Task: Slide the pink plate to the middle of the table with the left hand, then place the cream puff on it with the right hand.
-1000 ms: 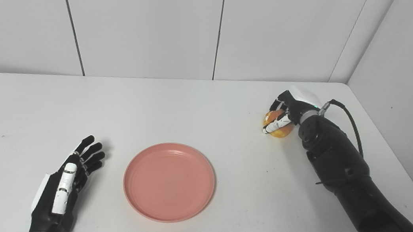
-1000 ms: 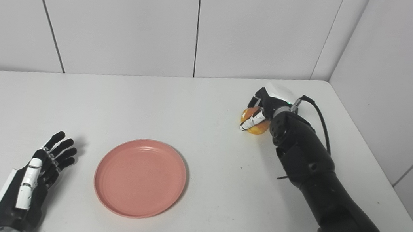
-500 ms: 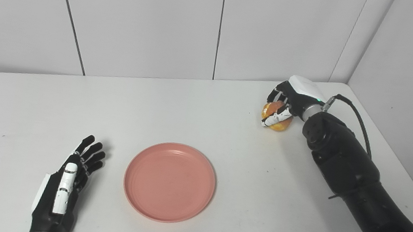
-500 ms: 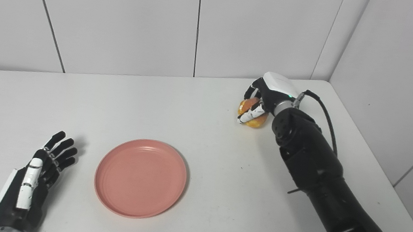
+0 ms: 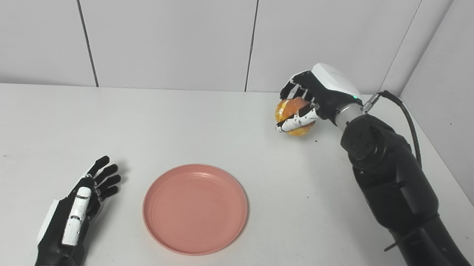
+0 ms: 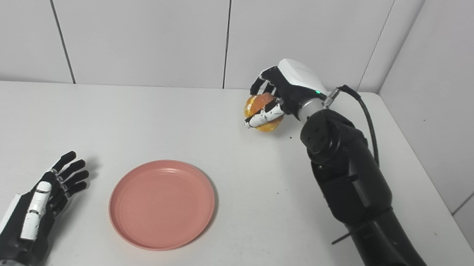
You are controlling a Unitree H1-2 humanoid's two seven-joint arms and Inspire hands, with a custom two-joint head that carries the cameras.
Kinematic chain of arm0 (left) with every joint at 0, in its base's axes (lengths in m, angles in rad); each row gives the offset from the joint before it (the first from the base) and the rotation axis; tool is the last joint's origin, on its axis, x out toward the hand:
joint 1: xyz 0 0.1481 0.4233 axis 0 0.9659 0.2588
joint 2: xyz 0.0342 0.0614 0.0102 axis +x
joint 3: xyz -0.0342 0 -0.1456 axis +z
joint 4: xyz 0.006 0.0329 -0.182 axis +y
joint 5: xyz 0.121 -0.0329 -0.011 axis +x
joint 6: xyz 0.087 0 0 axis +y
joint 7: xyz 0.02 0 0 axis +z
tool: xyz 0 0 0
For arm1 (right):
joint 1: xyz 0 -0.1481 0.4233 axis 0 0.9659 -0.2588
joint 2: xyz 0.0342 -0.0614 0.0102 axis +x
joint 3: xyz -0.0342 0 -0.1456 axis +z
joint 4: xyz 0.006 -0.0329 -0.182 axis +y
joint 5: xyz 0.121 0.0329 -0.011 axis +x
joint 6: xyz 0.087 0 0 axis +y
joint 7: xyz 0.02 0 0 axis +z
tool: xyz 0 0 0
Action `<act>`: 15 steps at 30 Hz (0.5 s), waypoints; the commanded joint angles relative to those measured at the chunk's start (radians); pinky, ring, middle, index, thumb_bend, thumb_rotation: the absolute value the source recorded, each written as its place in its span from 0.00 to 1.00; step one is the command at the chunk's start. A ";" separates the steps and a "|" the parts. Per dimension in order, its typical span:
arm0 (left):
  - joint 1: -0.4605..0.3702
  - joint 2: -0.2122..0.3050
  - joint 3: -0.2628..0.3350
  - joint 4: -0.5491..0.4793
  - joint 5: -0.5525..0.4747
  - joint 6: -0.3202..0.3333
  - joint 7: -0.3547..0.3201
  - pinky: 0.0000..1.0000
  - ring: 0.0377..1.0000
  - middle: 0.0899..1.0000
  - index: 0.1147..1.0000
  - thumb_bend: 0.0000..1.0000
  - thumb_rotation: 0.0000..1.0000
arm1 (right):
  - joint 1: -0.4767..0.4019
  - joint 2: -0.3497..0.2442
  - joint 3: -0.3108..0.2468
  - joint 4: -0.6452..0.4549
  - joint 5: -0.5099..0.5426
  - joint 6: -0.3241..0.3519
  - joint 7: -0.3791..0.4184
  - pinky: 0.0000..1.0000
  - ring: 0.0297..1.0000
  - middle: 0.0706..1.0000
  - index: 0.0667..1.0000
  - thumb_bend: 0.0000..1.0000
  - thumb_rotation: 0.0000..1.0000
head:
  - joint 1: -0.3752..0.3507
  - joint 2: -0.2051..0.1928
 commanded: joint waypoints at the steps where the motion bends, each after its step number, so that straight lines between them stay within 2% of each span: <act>1: 0.032 -0.025 -0.019 0.008 0.018 -0.007 0.013 0.85 0.85 0.87 0.85 0.45 1.00 | -0.039 0.009 0.014 -0.067 -0.010 -0.009 0.012 0.30 0.36 0.40 0.51 0.52 0.00 | 0.009 0.000; 9: 0.042 -0.052 -0.029 -0.011 0.051 -0.002 0.042 0.85 0.85 0.86 0.84 0.43 1.00 | -0.043 0.078 0.081 -0.156 -0.023 -0.007 0.084 0.30 0.37 0.40 0.51 0.52 0.00 | 0.057 0.006; 15: 0.051 -0.067 -0.054 -0.039 0.083 0.015 0.068 0.85 0.85 0.87 0.85 0.46 1.00 | -0.038 0.123 0.122 -0.183 -0.011 -0.024 0.106 0.30 0.36 0.38 0.50 0.52 0.00 | 0.112 0.013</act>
